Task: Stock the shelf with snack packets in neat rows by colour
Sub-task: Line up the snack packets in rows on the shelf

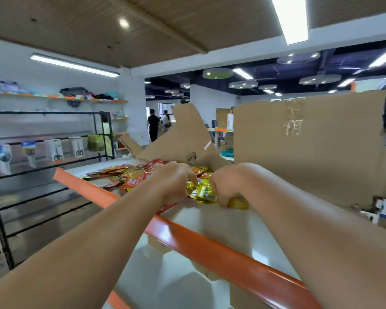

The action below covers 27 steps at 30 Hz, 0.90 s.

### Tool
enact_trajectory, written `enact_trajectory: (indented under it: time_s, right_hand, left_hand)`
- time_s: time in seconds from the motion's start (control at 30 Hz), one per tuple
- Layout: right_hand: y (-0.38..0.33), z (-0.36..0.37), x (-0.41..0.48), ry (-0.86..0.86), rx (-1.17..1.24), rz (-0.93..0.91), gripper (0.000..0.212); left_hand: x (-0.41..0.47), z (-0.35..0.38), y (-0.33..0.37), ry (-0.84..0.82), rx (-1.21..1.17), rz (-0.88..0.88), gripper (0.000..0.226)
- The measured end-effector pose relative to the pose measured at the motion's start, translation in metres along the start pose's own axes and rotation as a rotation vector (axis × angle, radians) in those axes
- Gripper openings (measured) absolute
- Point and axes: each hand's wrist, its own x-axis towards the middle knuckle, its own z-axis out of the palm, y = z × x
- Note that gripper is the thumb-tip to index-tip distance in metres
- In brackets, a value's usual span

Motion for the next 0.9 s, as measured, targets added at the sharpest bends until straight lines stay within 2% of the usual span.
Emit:
enact_trajectory:
  time_s: [0.17, 0.27, 0.33, 0.4, 0.5, 0.57, 0.63, 0.73, 0.9]
  right_hand:
    - [0.002, 0.014, 0.001, 0.068, 0.072, 0.028, 0.028]
    - [0.019, 0.011, 0.001, 0.162, 0.175, 0.097, 0.006]
    - [0.034, 0.009, 0.002, 0.21, 0.207, 0.201, 0.005]
    - [0.046, 0.007, -0.002, 0.166, 0.219, 0.303, 0.008]
    - [0.056, 0.001, -0.018, -0.053, 0.131, 0.397, 0.009]
    - [0.063, 0.004, -0.029, -0.112, 0.123, 0.468, 0.013]
    - [0.069, 0.014, -0.038, -0.101, 0.156, 0.541, 0.023]
    - [0.074, 0.033, -0.04, -0.123, 0.208, 0.59, 0.028]
    - [0.073, 0.025, -0.044, -0.173, 0.282, 0.626, 0.033]
  left_hand:
    - [0.022, 0.011, -0.022, 0.082, -0.253, 0.192, 0.01]
    - [0.035, 0.005, -0.029, 0.032, -0.425, 0.298, 0.011]
    - [0.048, -0.001, -0.028, 0.006, -0.512, 0.329, 0.01]
    - [0.064, -0.006, -0.021, -0.02, -0.585, 0.35, 0.017]
    - [0.086, -0.013, -0.002, -0.078, -0.687, 0.39, 0.026]
    - [0.098, -0.016, 0.013, -0.082, -0.599, 0.389, 0.023]
    - [0.106, -0.014, 0.027, -0.104, -0.473, 0.358, 0.019]
    - [0.104, -0.002, 0.042, -0.239, -0.311, 0.406, 0.02]
    - [0.09, 0.001, 0.041, -0.37, -0.225, 0.506, 0.065]
